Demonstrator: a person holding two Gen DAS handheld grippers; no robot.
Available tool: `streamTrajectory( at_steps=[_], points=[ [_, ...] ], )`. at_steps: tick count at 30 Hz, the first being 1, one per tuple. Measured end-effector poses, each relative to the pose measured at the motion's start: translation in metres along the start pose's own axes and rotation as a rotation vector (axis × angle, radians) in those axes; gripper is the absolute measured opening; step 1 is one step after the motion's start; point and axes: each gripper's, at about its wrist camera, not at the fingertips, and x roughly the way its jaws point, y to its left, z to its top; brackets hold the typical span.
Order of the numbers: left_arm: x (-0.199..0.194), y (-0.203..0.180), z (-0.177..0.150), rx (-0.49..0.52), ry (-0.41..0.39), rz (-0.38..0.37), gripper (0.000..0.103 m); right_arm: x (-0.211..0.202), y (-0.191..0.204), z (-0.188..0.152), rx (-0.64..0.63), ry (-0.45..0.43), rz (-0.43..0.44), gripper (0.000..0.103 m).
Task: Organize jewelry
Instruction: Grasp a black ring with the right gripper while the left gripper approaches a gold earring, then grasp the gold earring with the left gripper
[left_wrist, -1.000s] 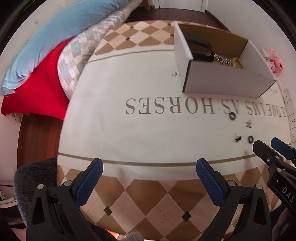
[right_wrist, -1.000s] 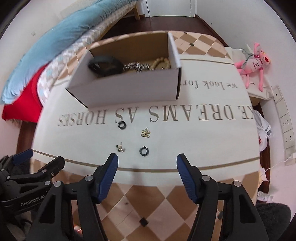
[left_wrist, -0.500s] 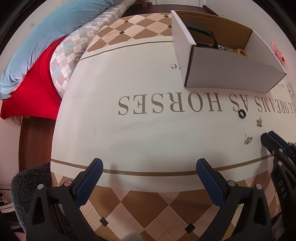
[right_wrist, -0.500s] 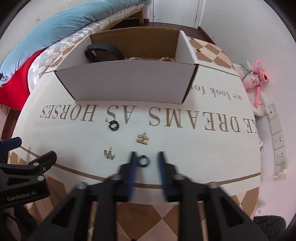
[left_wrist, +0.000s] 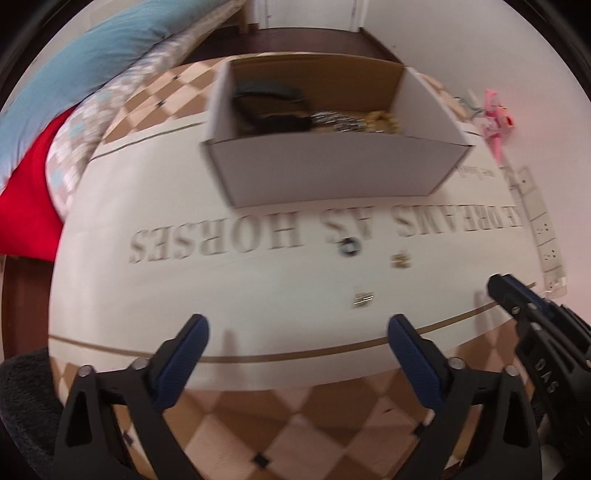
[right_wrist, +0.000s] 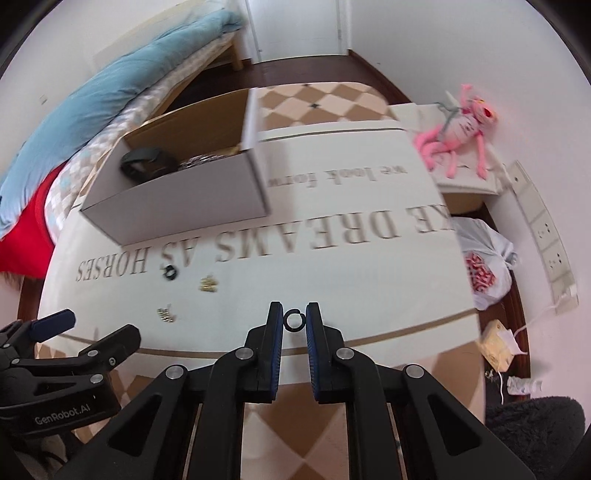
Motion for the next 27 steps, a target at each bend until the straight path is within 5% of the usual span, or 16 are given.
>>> streamTrajectory(
  at_steps=[9, 12, 19, 27],
  points=[
    [0.011, -0.032, 0.002, 0.061, 0.0, 0.014, 0.067, 0.002, -0.014, 0.0, 0.045, 0.003, -0.009, 0.013],
    [0.017, -0.029, 0.007, 0.066, 0.009, 0.004, 0.044, 0.004, -0.013, 0.0, 0.047, 0.004, -0.01, 0.013],
    [0.019, -0.026, 0.006, 0.062, 0.006, -0.018, 0.018, 0.004, -0.013, 0.001, 0.053, 0.005, -0.012, 0.013],
    [0.021, -0.027, 0.006, 0.067, -0.007, -0.031, 0.007, 0.004, -0.015, 0.0, 0.058, 0.006, -0.013, 0.013]
  ],
)
